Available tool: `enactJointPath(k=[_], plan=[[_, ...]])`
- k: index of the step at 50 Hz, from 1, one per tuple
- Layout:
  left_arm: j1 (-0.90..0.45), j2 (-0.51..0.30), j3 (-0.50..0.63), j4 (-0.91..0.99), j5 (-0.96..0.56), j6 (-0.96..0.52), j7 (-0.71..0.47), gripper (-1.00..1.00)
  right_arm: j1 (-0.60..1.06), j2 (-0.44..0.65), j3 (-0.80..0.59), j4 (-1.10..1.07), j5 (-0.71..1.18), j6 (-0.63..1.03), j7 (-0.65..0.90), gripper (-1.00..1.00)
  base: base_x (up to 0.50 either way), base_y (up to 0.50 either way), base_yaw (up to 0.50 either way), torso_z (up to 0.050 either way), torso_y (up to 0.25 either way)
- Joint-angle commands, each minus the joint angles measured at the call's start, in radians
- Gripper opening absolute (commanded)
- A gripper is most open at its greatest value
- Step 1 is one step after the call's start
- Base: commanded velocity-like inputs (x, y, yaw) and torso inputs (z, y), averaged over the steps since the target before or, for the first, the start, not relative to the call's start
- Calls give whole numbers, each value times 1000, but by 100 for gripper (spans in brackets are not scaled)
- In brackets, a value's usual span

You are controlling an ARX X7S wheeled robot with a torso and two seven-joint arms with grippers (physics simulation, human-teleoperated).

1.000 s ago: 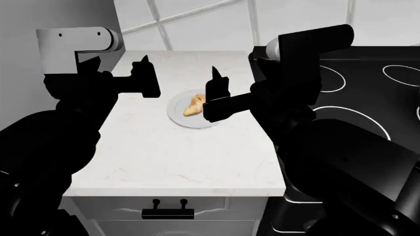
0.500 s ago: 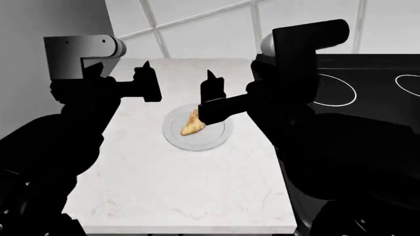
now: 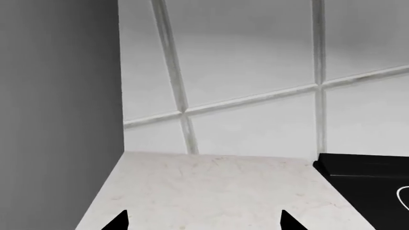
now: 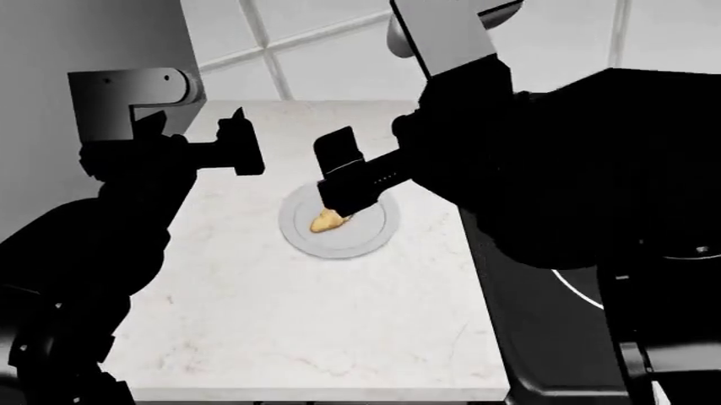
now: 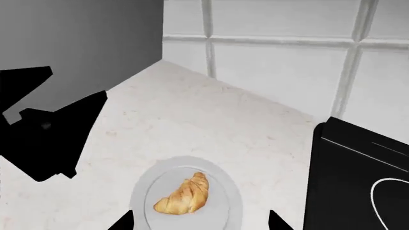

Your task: Pick the croissant and place it on the pan. Then turn on the stove to warm the croissant.

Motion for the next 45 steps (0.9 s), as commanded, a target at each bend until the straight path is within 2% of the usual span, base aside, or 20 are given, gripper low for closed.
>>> enactJointPath(k=[1,10,15,31,45], plan=[[0,-20,-3,-32,11,43,9,100,27,-17,-39,170,-126,1,-141,100,0,0,0,0,0],[5,-28,-12,-27,6,42,4,100,-49,-21,-15,192,-381,-97,-355,100,0,0,0,0,0],[7,-29,-13,-23,2,39,0,100,-71,-26,-13,213,-451,-154,-433,100,0,0,0,0,0],[12,-33,-25,-29,-13,36,-2,100,-133,-48,-52,273,-585,-268,-536,100,0,0,0,0,0],[25,-39,-46,-48,-26,57,10,100,-54,-108,-157,385,-663,-252,-620,100,0,0,0,0,0]])
